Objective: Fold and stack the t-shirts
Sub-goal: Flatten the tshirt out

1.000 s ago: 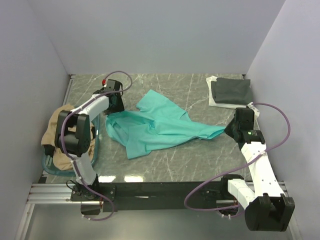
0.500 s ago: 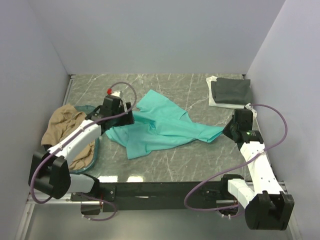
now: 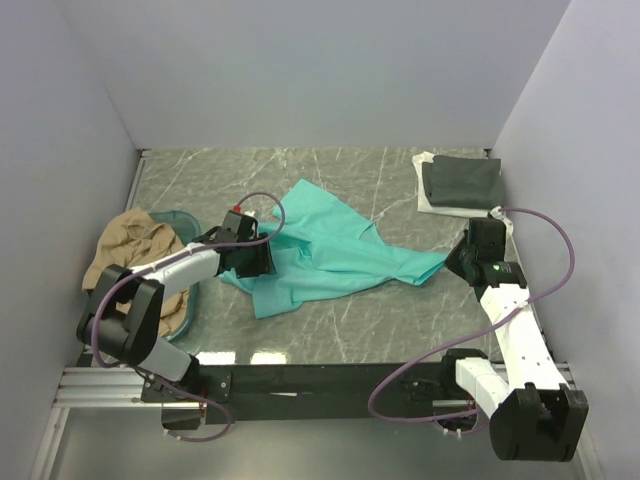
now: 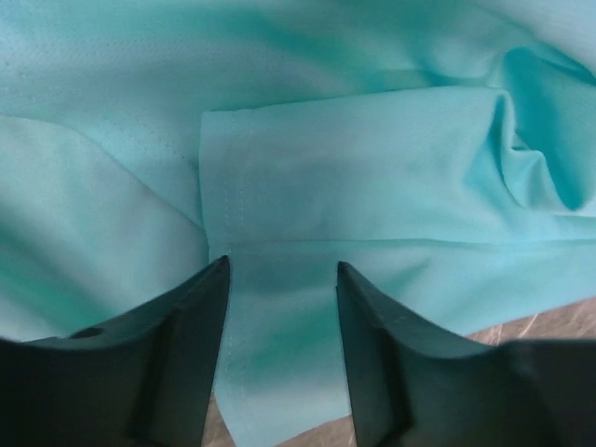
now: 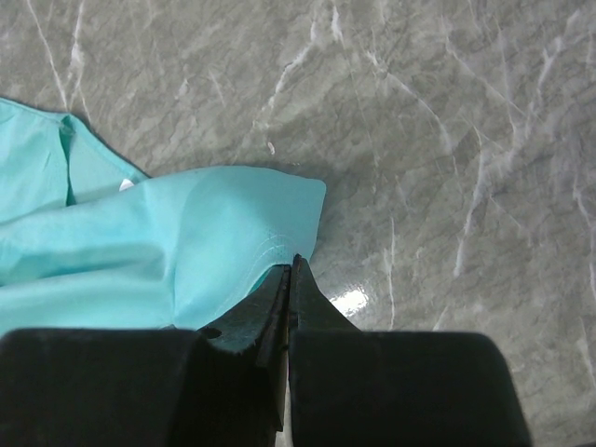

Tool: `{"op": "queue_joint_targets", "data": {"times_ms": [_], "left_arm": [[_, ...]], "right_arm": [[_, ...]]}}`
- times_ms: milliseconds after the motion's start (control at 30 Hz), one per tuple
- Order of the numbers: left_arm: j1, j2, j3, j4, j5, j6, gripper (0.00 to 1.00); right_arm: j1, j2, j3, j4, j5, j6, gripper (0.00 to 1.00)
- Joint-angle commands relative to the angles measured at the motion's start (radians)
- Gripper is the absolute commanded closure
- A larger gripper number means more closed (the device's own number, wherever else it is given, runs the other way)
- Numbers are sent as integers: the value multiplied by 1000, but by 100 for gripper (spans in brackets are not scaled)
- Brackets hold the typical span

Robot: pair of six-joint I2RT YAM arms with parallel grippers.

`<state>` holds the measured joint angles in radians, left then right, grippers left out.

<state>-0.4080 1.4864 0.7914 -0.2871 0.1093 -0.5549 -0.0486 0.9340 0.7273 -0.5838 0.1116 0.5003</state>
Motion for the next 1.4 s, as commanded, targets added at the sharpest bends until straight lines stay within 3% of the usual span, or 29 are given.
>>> {"op": "queue_joint_targets", "data": {"times_ms": [0,133,300,833,1367], "left_arm": [[-2,37,14,29,-16,-25,48],[-5,51,14,14,-78,-48,51],[-8,25,14,3,-149,-69,48],[-34,-35,49,-30,-240,-76,46],[-37,117,103,-1,-227,-46,49]], "right_arm": [[-5,-27,-11,21,11,4,100],[-4,-34,-9,16,13,6,100],[-4,-27,-5,15,17,0,100],[-4,-31,-16,19,8,3,100],[-4,-40,-11,10,13,-3,100]]}}
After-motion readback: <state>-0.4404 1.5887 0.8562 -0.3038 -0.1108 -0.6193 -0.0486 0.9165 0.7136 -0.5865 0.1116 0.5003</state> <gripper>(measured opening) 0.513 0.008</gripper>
